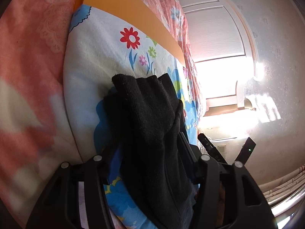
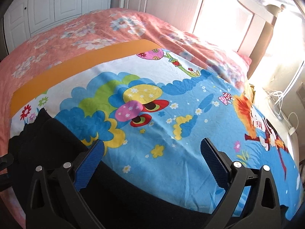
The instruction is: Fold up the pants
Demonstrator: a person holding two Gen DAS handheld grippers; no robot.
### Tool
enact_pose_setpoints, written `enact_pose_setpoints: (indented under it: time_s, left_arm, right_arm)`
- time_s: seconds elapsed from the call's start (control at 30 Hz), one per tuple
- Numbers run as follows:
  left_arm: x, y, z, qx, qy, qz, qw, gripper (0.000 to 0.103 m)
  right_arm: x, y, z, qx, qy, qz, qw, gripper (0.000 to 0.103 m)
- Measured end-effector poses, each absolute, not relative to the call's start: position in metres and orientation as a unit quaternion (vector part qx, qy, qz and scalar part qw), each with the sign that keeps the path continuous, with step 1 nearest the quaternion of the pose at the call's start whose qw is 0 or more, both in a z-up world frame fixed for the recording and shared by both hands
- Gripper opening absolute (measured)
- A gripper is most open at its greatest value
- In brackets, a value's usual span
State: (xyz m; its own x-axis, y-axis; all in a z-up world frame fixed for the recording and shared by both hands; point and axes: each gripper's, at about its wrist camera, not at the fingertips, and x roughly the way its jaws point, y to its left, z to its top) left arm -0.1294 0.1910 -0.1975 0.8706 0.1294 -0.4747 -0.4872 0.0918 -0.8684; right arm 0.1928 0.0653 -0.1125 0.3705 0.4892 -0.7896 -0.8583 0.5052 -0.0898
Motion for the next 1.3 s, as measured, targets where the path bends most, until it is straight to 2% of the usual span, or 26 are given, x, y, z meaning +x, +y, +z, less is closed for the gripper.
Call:
enact_pose_setpoints:
  time_s: [0.03, 0.1, 0.17, 0.23, 0.4, 0.5, 0.6, 0.63, 0.77, 0.87, 1.3]
  left_arm:
    - [-0.128, 0.193, -0.197, -0.637, 0.141, 0.214, 0.727, 0.054]
    - [-0.124, 0.199, -0.198, -0.627, 0.150, 0.215, 0.734, 0.045]
    - [-0.120, 0.202, -0.194, -0.613, 0.160, 0.213, 0.744, 0.026]
    - [-0.113, 0.192, -0.166, -0.551, 0.184, 0.237, 0.779, 0.024]
    - [-0.057, 0.104, -0.067, -0.276, 0.248, 0.303, 0.878, 0.023]
    - [-0.006, 0.015, -0.040, -0.073, 0.279, 0.320, 0.902, 0.023]
    - [0.040, -0.086, -0.050, 0.101, 0.286, 0.291, 0.907, 0.021]
    - [0.054, -0.120, -0.062, 0.153, 0.289, 0.269, 0.906, 0.015]
    - [0.086, -0.203, -0.141, 0.289, 0.337, 0.198, 0.874, 0.012]
    - [0.086, -0.210, -0.165, 0.331, 0.325, 0.218, 0.859, 0.012]
    - [0.070, -0.185, -0.128, 0.252, 0.276, 0.243, 0.895, 0.011]
  right_arm:
    - [0.197, 0.052, -0.109, -0.228, 0.387, 0.441, 0.777, 0.097]
    - [0.198, 0.025, -0.102, -0.197, 0.425, 0.450, 0.760, 0.097]
    - [0.196, -0.006, -0.100, -0.171, 0.459, 0.453, 0.745, 0.097]
    - [0.195, -0.040, -0.099, -0.142, 0.487, 0.458, 0.730, 0.097]
    - [0.216, -0.137, -0.097, 0.006, 0.544, 0.463, 0.700, 0.097]
    - [0.238, -0.192, -0.098, 0.098, 0.570, 0.459, 0.674, 0.097]
    - [0.255, -0.236, -0.101, 0.159, 0.578, 0.452, 0.660, 0.097]
    - [0.259, -0.245, -0.104, 0.172, 0.582, 0.452, 0.654, 0.097]
    - [0.269, -0.269, -0.114, 0.207, 0.592, 0.445, 0.640, 0.097]
    - [0.270, -0.272, -0.118, 0.211, 0.601, 0.447, 0.628, 0.097]
    - [0.243, -0.153, -0.131, 0.094, 0.658, 0.488, 0.566, 0.096]
